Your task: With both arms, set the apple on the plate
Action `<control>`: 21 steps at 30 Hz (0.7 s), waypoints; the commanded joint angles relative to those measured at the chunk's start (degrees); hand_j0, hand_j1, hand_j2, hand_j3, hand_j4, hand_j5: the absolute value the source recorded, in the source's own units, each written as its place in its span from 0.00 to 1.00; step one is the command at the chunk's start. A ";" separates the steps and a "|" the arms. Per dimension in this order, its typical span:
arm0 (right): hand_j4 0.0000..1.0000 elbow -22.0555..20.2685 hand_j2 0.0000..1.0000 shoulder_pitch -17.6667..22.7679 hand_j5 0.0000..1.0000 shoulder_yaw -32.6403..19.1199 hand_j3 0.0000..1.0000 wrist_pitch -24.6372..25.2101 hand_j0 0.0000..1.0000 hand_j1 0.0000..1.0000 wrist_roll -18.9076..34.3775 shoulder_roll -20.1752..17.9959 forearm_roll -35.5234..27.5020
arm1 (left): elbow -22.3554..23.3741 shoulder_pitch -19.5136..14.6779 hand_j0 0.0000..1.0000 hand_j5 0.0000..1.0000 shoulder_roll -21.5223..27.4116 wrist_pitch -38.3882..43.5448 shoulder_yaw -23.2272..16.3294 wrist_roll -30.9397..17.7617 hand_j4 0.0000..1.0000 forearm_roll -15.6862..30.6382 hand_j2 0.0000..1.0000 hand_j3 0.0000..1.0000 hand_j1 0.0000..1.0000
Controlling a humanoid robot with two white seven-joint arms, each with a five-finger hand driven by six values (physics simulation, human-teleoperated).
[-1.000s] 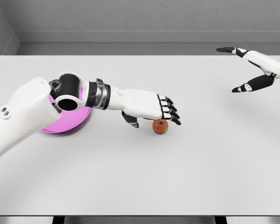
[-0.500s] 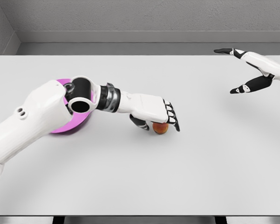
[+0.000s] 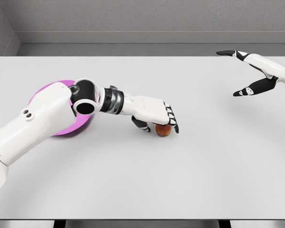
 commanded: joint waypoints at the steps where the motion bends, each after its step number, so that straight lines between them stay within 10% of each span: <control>1: 1.00 -0.02 1.00 0.00 1.00 -0.03 1.00 0.16 1.00 1.00 -0.02 -0.06 -0.46 | 0.13 0.00 0.81 0.81 -0.28 0.14 -0.12 0.03 0.81 0.31 0.81 0.81 0.81; 21: 1.00 -0.11 1.00 1.23 1.00 -0.03 1.00 0.16 1.00 1.00 -0.02 -0.06 -0.46 | 3.29 0.17 0.81 0.81 -2.57 0.14 -0.38 0.29 0.81 -3.90 0.81 0.81 0.81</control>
